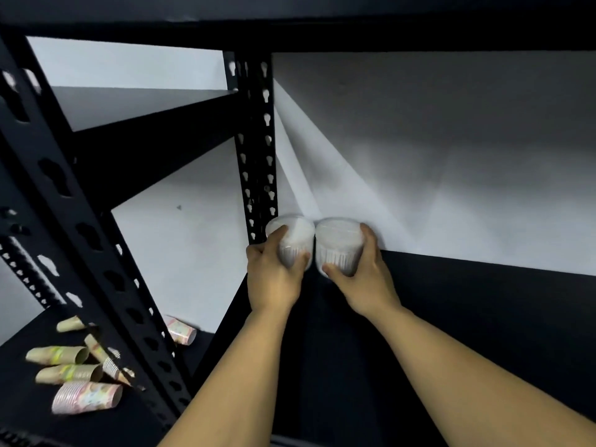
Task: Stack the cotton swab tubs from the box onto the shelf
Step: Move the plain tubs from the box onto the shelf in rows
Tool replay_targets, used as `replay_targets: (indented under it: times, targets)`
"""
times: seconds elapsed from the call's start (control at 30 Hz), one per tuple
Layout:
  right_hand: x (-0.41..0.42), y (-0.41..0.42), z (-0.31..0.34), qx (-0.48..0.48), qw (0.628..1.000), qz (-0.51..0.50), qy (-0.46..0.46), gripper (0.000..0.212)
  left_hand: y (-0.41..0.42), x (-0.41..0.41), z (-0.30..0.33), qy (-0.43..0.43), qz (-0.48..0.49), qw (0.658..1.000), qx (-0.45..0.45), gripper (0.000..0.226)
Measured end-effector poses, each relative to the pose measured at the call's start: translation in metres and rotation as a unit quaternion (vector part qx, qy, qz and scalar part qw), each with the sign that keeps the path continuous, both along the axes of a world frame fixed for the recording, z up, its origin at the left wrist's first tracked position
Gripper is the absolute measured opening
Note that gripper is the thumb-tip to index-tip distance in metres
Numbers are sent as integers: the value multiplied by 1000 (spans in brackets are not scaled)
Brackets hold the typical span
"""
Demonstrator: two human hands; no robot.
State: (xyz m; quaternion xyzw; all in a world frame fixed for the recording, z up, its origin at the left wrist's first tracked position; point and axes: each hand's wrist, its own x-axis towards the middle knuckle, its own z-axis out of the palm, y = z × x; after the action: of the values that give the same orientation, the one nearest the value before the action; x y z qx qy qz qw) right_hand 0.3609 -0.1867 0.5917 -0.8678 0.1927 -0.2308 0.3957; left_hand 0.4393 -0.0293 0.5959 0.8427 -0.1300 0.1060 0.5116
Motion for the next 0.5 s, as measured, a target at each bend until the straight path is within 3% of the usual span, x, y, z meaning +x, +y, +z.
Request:
replay_targets:
  times: [0.1, 0.27, 0.4, 0.5]
  targets:
    - [6, -2, -3, 1, 999, -21, 29, 109, -5, 7, -5, 2, 4, 1000, 1, 69]
    - [14, -1, -5, -11, 995, -69, 70, 94, -7, 5, -4, 7, 19, 998, -56, 80]
    - [17, 0, -4, -49, 992, -73, 85, 102, -8, 7, -3, 61, 54, 995, -50, 62]
    - [18, 0, -5, -62, 992, -64, 93, 108, -7, 11, -8, 50, 57, 996, -40, 57]
